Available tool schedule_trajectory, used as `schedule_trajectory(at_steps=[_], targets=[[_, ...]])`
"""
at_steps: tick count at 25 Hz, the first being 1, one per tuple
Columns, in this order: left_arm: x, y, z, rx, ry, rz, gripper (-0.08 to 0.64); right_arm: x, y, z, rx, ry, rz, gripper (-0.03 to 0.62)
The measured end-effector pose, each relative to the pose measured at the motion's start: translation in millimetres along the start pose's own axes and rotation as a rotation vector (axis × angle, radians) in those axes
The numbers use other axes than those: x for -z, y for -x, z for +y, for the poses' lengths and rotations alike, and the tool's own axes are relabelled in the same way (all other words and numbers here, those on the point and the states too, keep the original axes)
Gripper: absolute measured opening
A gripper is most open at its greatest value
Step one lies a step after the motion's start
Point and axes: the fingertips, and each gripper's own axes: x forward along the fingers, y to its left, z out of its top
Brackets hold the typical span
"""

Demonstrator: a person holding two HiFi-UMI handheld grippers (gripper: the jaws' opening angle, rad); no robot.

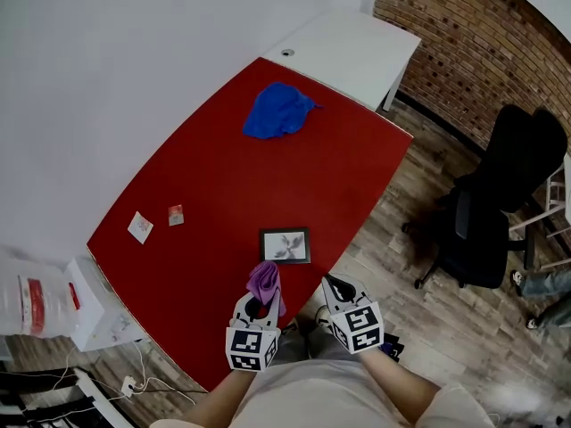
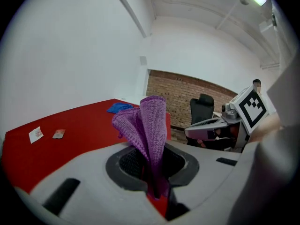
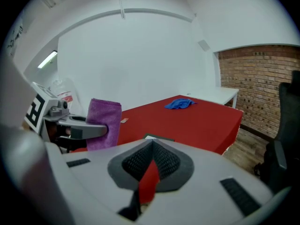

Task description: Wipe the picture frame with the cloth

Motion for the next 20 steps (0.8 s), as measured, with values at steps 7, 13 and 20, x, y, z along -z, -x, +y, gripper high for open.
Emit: schedule_trajectory(at_steps=[7, 13, 20], targets=[[2.3, -31.2, 20.4, 0.021, -0.123, 0.038, 0.060, 4.2, -32.1, -4.6, -0.008, -0.021, 0.010, 0.005], [23.8, -93.2, 79.8, 0.042, -0.833, 0.309, 0.060, 15.0, -45.7, -5.1, -0.018, -0.029, 0.026, 0.005], [56.0, -162.5, 137.5, 0.065, -1.163, 0.560, 0.060, 29.6, -45.5, -2.7, -0.009, -0.063, 0.047, 0.005]])
